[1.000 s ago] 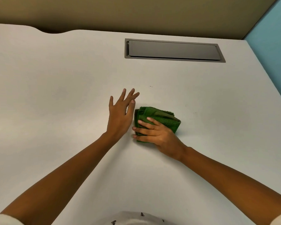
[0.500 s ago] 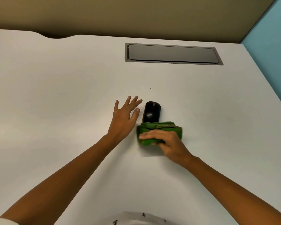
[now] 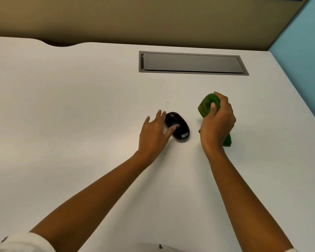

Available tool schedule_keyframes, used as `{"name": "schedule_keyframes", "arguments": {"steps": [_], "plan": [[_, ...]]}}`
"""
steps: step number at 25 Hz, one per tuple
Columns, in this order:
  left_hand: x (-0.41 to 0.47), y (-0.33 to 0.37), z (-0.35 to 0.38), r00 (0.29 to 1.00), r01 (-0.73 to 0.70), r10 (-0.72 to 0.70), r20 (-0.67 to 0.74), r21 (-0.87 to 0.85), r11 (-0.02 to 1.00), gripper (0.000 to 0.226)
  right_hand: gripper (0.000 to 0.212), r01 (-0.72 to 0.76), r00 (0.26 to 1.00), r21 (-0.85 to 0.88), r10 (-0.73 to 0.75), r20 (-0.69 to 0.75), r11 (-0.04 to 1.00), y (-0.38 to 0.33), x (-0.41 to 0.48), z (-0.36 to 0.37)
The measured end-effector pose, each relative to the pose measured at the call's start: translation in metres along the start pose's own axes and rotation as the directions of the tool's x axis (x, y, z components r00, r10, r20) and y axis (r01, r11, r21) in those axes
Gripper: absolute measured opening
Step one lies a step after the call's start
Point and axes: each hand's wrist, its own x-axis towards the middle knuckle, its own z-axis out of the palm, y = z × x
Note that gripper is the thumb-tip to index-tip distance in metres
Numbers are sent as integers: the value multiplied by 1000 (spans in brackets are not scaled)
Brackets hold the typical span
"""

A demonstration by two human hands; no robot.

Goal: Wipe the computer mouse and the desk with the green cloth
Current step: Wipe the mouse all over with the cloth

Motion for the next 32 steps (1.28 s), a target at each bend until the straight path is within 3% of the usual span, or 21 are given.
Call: {"name": "schedule_keyframes", "arguments": {"steps": [3, 6, 11, 24, 32], "plan": [[1, 17, 12, 998, 25, -25, -53, 12, 1000, 63, 26, 31, 985, -82, -16, 174, 996, 3, 18, 18], [2, 21, 20, 1000, 6, -6, -1, 71, 997, 70, 24, 33, 905, -57, -6, 426, 998, 7, 23, 35], [7, 17, 22, 998, 2, -6, 64, 55, 998, 73, 24, 118, 818, -35, -77, 569, 992, 4, 27, 47], [20, 7, 18, 977, 6, -11, 211, 21, 1000, 85, 35, 63, 696, -240, 129, 706, 969, 5, 42, 50], [20, 5, 20, 977, 3, -14, 213, 52, 999, 88, 31, 42, 730, -331, 198, 655, 943, 18, 26, 35]]}}
